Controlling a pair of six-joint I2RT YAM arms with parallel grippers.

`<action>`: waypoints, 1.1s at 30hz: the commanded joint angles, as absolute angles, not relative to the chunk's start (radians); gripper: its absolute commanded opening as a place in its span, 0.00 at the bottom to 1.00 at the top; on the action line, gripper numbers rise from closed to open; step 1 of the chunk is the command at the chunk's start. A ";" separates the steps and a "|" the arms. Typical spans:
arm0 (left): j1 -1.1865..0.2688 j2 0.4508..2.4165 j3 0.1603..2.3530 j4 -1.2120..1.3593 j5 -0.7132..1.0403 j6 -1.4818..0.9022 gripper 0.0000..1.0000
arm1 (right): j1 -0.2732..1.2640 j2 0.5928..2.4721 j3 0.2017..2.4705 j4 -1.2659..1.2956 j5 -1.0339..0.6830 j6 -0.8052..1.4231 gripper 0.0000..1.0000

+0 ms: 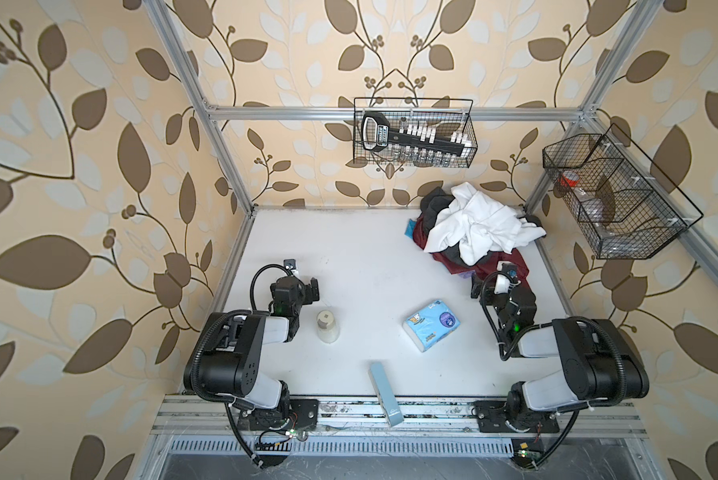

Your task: Pick out a specific cloth from the pile

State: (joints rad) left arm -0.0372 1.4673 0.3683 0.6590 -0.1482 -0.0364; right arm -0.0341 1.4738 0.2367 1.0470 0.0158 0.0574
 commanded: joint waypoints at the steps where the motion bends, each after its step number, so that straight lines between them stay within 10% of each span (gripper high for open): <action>1: -0.028 1.324 0.431 0.516 -0.207 -0.071 0.99 | -0.021 1.373 0.332 0.846 0.119 0.084 0.98; 17: -0.167 1.016 0.724 -0.071 0.345 -0.085 0.99 | 0.047 1.147 0.763 -0.020 0.033 0.090 0.95; 33: -0.270 1.064 0.746 -0.084 0.618 -0.032 0.99 | 0.252 1.535 1.060 -0.299 0.031 0.056 0.48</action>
State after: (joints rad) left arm -0.2588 1.0599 0.7300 -0.0875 0.5545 -0.0677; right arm 0.2478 1.4967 1.0180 -0.2420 0.0185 0.0551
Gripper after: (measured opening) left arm 0.989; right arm 0.489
